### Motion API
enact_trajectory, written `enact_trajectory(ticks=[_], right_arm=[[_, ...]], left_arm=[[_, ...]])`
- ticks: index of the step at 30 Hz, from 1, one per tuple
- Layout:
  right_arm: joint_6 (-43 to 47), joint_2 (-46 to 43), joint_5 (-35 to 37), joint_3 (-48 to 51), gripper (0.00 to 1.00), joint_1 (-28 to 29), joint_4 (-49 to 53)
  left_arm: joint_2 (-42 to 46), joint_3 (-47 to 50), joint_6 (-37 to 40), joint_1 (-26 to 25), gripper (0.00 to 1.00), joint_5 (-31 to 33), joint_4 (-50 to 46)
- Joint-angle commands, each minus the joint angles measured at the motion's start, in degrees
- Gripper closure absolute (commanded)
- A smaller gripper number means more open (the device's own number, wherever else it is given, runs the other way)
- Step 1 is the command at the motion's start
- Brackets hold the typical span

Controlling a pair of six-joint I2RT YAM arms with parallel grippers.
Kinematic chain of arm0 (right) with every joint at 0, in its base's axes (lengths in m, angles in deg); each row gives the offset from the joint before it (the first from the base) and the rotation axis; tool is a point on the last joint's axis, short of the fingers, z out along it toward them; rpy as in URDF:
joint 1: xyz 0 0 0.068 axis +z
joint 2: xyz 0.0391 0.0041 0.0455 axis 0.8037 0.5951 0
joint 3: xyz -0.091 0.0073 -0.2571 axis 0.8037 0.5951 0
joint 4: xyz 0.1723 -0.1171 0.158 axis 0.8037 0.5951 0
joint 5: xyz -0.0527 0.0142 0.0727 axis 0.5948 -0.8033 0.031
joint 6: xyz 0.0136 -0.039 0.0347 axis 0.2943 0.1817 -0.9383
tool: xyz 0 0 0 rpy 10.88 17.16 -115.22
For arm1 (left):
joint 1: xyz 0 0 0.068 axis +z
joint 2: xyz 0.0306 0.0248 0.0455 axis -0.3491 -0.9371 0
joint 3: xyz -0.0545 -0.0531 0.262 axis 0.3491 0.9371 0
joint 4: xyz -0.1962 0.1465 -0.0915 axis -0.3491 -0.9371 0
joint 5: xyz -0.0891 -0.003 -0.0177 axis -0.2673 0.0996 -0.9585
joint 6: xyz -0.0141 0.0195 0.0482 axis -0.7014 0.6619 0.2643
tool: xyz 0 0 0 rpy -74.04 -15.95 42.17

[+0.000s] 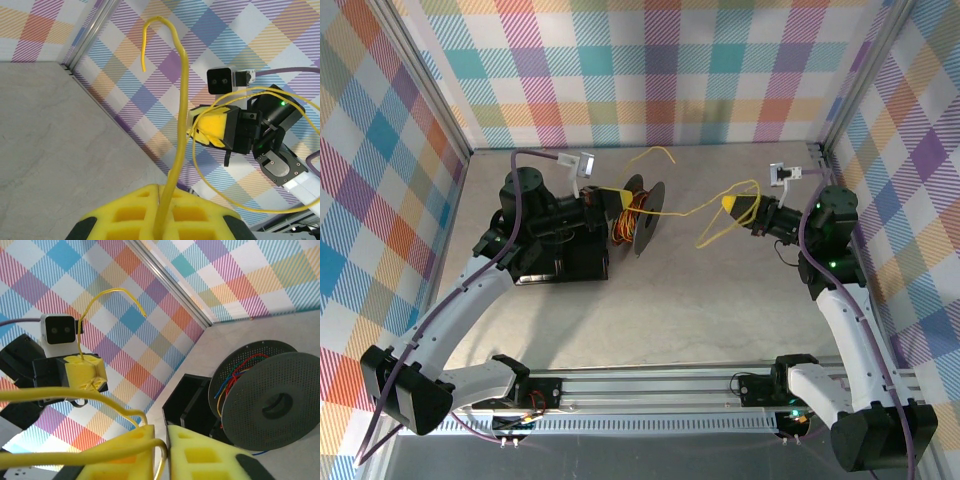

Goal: Wrap the cables

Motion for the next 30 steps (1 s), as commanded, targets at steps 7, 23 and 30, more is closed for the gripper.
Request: enact_trajectory(ticks=[7,23,30], right_arm=[[5.87,-3.18,7.12,-1.42,1.00,0.10,10.64],[6.28,-6.35,20.49,3.45,1.00,-30.44,35.36],[6.19,1.81,7.30,4.35,0.97,-30.95,29.34]], left_arm=[[2.81,-2.64,0.84,2.74,1.00,16.93,-7.72],[3.90,-8.27,-0.42,39.19,1.00,24.60,-16.50],[-0.82,-7.48,2.20,19.63,1.00,23.80,-8.88]])
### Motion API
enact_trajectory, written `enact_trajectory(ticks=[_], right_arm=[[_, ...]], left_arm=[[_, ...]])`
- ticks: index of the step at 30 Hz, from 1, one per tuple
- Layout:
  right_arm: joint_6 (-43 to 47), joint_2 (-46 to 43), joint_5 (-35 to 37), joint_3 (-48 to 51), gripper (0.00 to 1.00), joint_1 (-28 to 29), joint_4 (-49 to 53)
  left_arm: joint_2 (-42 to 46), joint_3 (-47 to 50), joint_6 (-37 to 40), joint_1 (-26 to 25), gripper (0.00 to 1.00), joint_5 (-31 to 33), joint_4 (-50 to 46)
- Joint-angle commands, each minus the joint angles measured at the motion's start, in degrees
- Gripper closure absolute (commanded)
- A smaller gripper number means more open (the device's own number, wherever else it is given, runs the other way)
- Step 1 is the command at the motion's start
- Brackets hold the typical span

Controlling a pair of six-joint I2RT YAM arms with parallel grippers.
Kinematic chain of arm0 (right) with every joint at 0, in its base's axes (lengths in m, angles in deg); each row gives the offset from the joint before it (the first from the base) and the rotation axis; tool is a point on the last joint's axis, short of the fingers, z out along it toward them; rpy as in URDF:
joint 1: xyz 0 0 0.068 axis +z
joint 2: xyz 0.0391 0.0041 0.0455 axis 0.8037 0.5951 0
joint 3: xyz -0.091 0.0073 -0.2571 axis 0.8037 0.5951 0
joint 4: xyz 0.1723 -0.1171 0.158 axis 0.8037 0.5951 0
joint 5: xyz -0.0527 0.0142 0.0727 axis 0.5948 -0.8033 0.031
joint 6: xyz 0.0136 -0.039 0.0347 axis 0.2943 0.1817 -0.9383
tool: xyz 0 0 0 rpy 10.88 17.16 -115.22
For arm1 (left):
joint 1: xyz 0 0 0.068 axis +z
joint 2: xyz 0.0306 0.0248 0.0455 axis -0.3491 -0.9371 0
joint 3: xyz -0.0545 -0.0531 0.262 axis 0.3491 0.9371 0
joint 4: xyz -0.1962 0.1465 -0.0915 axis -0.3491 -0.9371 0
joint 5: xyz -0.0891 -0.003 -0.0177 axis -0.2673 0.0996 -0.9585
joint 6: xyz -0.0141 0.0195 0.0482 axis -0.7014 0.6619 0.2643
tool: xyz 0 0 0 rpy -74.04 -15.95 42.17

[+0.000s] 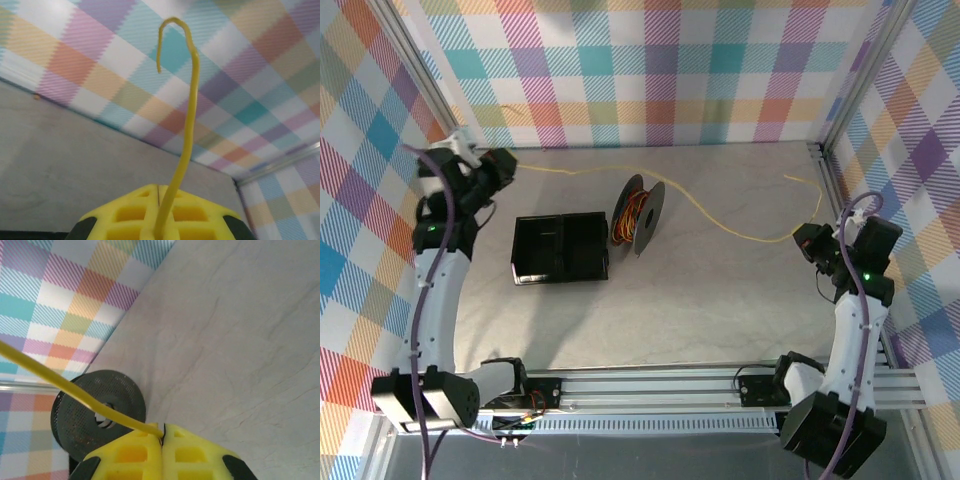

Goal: Wrap the cables

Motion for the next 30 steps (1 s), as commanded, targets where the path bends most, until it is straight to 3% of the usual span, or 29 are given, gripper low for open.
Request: enact_trajectory(ticks=[1,2,5,11,13,21,24,30], right_arm=[[1.01,3.30,-5.00,0.08,0.87,-0.50,-2.33],[1.54,3.67,-4.41,0.02,0.74,-0.43,-1.81],[2.35,4.35,-4.51,-0.02,0.55,-0.35,-1.12],[1.42,1.29,-3.21,-1.41,0.22,-0.26,1.01],[0.22,-0.15,-4.29,-2.09,0.16,-0.29,0.66],[-2.02,-6.68,-6.77,-7.04,0.12,-0.08,-0.46],[-4.70,-6.64,-12.92,-7.35,0.12,2.04,-7.11],[-1.20,0.90,-16.24,-11.54,0.14,22.14,-12.65]], left_arm=[[-1.19,0.59,2.04,-11.75,1.00,3.76,8.63],[-2.18,1.46,1.41,-15.01,1.00,5.33,11.39],[-5.83,1.87,2.36,-23.44,1.00,11.34,16.86],[-16.38,-0.61,4.67,-34.28,1.00,20.08,26.27],[-19.61,-1.69,5.64,-36.19,1.00,21.42,28.78],[-26.98,-3.27,10.26,-42.07,1.00,27.85,35.67],[-27.88,-2.35,10.21,-42.78,1.00,29.11,38.90],[-27.32,1.55,10.33,-45.37,1.00,28.68,47.27]])
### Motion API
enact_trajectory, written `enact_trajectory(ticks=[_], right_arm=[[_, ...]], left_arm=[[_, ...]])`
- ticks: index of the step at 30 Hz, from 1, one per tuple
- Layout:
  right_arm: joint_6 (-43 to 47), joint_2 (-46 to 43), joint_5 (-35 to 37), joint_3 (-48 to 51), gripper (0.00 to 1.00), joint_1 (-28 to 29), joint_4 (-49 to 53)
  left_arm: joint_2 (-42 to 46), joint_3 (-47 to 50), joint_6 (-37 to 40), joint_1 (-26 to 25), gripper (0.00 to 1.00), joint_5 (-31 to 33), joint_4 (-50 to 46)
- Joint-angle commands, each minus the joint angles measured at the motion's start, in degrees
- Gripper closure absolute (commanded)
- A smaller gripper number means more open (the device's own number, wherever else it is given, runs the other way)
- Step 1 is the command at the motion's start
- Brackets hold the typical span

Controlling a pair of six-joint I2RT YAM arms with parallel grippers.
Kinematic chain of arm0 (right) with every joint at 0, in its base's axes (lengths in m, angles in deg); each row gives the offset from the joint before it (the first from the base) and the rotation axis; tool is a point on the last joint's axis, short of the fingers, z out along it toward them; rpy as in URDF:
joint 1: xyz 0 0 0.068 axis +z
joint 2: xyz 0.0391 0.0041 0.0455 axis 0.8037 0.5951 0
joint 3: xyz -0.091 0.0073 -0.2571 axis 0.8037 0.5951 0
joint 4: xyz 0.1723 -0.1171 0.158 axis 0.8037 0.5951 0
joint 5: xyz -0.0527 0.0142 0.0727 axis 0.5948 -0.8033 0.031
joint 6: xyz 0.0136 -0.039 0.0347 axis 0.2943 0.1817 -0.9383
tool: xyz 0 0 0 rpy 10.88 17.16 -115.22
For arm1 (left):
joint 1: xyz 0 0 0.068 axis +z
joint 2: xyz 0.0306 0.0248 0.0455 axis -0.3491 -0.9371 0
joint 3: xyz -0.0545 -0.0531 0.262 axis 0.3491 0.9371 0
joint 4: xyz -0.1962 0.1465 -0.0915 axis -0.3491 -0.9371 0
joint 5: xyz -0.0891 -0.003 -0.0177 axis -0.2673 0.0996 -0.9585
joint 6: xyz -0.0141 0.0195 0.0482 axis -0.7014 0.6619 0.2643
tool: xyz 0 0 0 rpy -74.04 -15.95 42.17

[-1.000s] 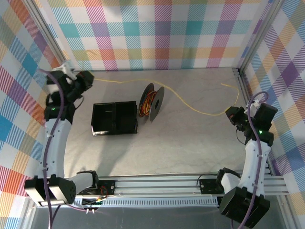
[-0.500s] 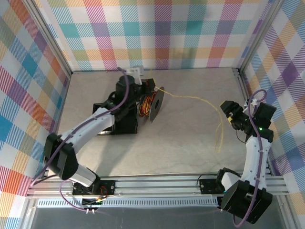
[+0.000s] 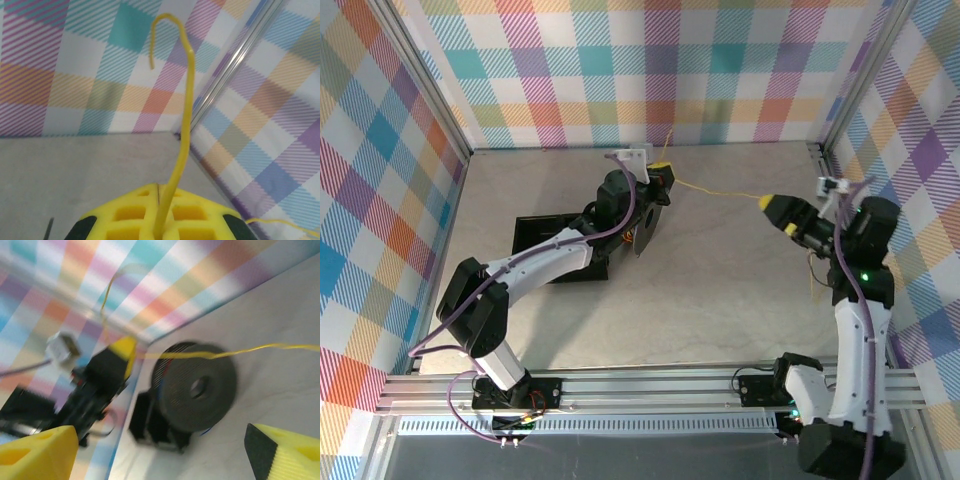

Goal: Wrap the cables

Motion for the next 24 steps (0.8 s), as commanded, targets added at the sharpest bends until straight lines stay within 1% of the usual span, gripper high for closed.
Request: enact_trajectory(ticks=[1,3,4,6,8,11,14,17,19,20,21,24], right_arm=[[1.52,5.35,-4.33,-3.24,0.15,9.43,-5.71],[2.03,8.74,-3.72,-5.07,0.19,13.23,-6.51],[4.09,10.19,-2.97,-6.04,0.21,15.24,-6.18],[10.12,11.40,0.38,-6.72,0.22,18.69,-5.50],[18.77,11.44,4.81,-6.07,0.27,22.05,-5.83],[30.95,10.65,10.53,-3.73,0.28,26.30,-7.68],[38.69,11.69,15.67,-4.20,0.26,28.76,-5.78],[42.65,14.56,19.60,-6.41,0.27,28.95,-2.14],[45.25,16.93,18.96,-7.41,0.16,28.92,-0.38],[46.83,17.98,17.51,-7.67,0.05,28.88,0.25],[47.23,18.42,16.99,-7.56,0.01,29.00,0.07],[47.25,17.73,18.15,-5.64,0.01,29.53,-3.69]], left_arm=[[1.10,2.91,1.37,-2.14,1.00,1.01,10.37],[1.60,5.30,1.80,-3.21,1.00,1.44,14.06],[1.78,6.19,1.32,-3.35,1.00,1.07,15.40],[2.30,7.26,-0.20,-3.44,1.00,0.14,16.44],[3.16,8.59,-2.33,-3.57,1.00,-0.99,17.80],[4.39,10.39,-4.92,-3.71,1.00,-2.56,19.40],[5.42,12.07,-7.12,-4.02,1.00,-3.27,21.03],[5.90,13.43,-9.04,-4.00,1.00,-3.98,22.65],[6.29,14.26,-10.15,-4.05,1.00,-4.35,23.44],[6.66,14.67,-10.56,-4.00,1.00,-4.67,23.87],[7.07,14.81,-10.68,-4.05,1.00,-4.97,23.84],[8.48,15.43,-10.94,-4.03,1.00,-5.78,22.77]])
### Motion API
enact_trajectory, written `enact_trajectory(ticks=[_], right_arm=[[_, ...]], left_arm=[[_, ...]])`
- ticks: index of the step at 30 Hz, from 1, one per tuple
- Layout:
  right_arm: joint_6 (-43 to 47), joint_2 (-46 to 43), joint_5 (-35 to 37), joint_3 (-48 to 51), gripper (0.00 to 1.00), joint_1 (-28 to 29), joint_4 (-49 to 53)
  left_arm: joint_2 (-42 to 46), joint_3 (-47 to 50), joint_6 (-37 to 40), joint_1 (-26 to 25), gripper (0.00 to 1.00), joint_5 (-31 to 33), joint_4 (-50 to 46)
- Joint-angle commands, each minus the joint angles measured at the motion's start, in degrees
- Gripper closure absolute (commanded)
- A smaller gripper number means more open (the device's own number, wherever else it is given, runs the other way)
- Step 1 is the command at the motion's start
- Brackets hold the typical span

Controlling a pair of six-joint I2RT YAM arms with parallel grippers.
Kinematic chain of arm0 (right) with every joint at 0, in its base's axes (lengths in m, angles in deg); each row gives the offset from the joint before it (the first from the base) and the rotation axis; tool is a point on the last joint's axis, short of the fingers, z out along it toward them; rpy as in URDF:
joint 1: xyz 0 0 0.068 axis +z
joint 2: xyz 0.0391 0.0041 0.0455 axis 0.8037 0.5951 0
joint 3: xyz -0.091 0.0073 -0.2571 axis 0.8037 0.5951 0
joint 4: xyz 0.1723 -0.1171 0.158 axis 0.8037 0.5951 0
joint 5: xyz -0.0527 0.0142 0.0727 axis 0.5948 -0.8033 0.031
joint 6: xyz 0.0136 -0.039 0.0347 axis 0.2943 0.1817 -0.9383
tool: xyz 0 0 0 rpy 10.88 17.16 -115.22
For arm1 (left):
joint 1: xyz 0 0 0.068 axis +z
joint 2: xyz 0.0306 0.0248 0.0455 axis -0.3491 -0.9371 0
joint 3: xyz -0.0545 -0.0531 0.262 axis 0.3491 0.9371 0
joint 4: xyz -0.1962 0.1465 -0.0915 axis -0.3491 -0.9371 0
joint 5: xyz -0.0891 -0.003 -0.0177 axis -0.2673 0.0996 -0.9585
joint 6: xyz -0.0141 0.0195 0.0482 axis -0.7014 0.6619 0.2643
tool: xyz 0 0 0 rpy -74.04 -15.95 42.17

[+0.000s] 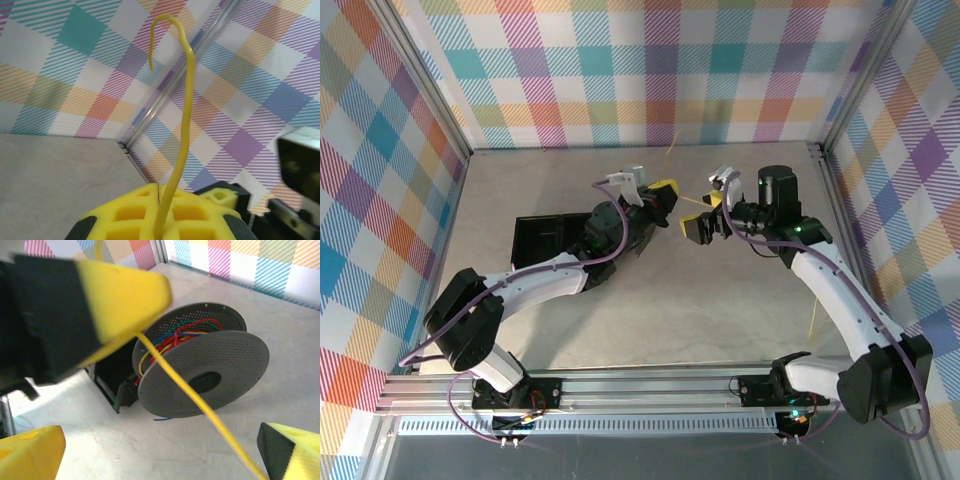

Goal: Wrap the cables

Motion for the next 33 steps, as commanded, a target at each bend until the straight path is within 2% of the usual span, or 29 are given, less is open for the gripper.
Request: enact_trajectory(ticks=[1,5,7,14,21,26,28,30,31,33], right_arm=[[4.98,-2.25,2.51,1.46,0.01,1.23,-3.20],[5.80,-6.34,7.18,4.96,0.01,2.92,-8.86],[9.31,-7.02,8.79,4.68,0.01,4.04,-7.89],[15.68,-3.34,14.88,0.57,0.22,6.20,-2.69],[19.09,-0.03,16.15,-2.18,0.29,8.15,-1.49],[21.50,2.60,15.96,-5.75,0.54,9.03,1.74],[21.94,2.39,14.22,-5.98,0.70,9.22,1.73],[22.17,2.04,13.63,-5.71,0.92,9.38,1.38],[22.53,1.87,13.42,-5.42,1.00,9.47,1.38],[23.00,1.52,13.72,-4.77,1.00,9.58,1.29]], left_arm=[[3.37,1.13,-1.83,-0.70,1.00,-1.66,3.88],[4.73,2.17,-1.80,-0.76,1.00,-1.99,2.17],[5.22,2.56,-1.88,-0.70,1.00,-2.03,1.76],[6.87,3.90,-2.88,-1.20,1.00,-3.48,1.81],[7.37,4.06,-3.44,-2.18,1.00,-4.54,1.73],[6.98,4.01,-4.25,-2.28,1.00,-5.09,1.96],[7.05,4.16,-4.25,-2.32,1.00,-4.70,1.66],[7.27,4.38,-4.20,-2.30,1.00,-4.32,1.73],[7.32,4.51,-4.25,-2.28,1.00,-4.04,1.73],[7.50,4.36,-4.38,-2.29,1.00,-3.77,1.20]])
